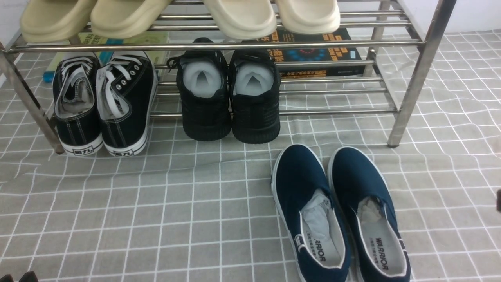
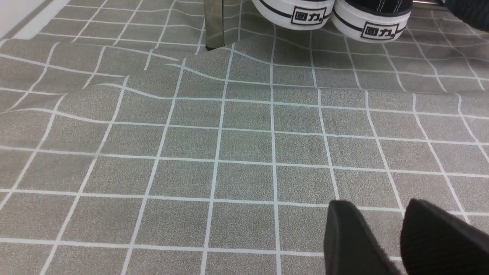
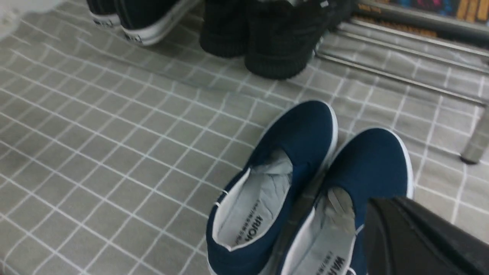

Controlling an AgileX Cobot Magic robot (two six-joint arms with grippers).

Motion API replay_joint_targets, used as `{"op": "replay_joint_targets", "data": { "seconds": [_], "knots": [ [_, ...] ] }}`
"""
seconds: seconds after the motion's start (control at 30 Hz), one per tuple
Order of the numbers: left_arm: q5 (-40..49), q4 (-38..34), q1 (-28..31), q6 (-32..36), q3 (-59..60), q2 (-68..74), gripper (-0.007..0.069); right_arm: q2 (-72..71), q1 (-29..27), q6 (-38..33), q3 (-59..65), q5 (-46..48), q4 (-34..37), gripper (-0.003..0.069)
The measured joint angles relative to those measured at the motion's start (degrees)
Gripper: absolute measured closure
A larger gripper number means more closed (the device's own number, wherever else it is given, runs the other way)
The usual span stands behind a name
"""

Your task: Take the shoes off the shelf with your hand from the grey coffee tablecloth.

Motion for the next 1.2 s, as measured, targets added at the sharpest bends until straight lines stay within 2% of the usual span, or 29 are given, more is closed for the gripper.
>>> {"op": "replay_joint_targets", "data": {
  "seconds": [0.13,0.3,0.5,0.6,0.63,0.67,0.73,0.77,0.83,0.97,1.0,1.03,1.07,1.13,1.17,1.2],
  "knots": [
    [0.0,0.0,0.0,0.0,0.0,0.0,0.0384,-4.9,0.0,0.0,6.4,-5.2,-0.4,0.0675],
    [0.0,0.0,0.0,0.0,0.0,0.0,0.0384,-6.6,0.0,0.0,11.2,-5.8,-0.6,0.0673],
    [0.0,0.0,0.0,0.0,0.0,0.0,0.0384,-6.6,0.0,0.0,12.4,-6.7,-0.7,0.0669],
    [0.0,0.0,0.0,0.0,0.0,0.0,0.0384,-6.6,0.0,-0.5,13.0,-7.5,1.4,0.0668],
    [0.0,0.0,0.0,0.0,0.0,0.0,0.0384,-6.3,0.0,-3.1,13.6,-8.5,5.0,0.0667],
    [0.0,0.0,0.0,0.0,0.0,0.0,0.0384,-6.2,0.0,-3.1,13.6,-8.6,5.5,0.0667],
    [0.0,0.0,0.0,0.0,0.0,0.0,0.0384,-7.0,-0.8,-10.6,15.9,-10.2,11.2,0.0665],
    [0.0,0.0,0.0,0.0,0.0,0.0,0.0384,-7.2,-0.8,-11.1,16.2,-10.3,11.2,0.0665],
    [0.0,0.0,0.0,0.0,0.0,0.0,0.0384,-10.6,-6.3,-14.8,19.6,-12.3,13.2,0.0664],
    [0.0,0.0,0.0,0.0,0.0,0.0,0.0384,-17.0,-18.4,-14.5,25.2,-11.3,12.9,0.0661],
    [0.0,0.0,0.0,0.0,0.0,0.0,0.0384,-17.3,-19.8,-14.5,25.5,-11.2,12.7,0.066],
    [0.0,0.0,0.0,0.0,0.0,0.0,0.0384,-20.1,-24.5,-14.4,27.3,-9.8,12.2,0.0659],
    [0.0,0.0,0.0,0.0,0.0,0.0,0.0384,-20.4,-25.2,-14.4,27.5,-9.6,12.0,0.0659],
    [0.0,0.0,0.0,0.0,0.0,0.0,0.0384,-24.7,-33.5,-14.4,29.5,-6.7,10.9,0.0659],
    [0.0,0.0,0.0,0.0,0.0,0.0,0.0384,-24.9,-33.5,-14.4,29.6,-6.5,10.8,0.0659],
    [0.0,0.0,0.0,0.0,0.0,0.0,0.0384,-26.4,-36.2,-14.4,30.2,-5.0,10.4,0.0657]
  ]
}}
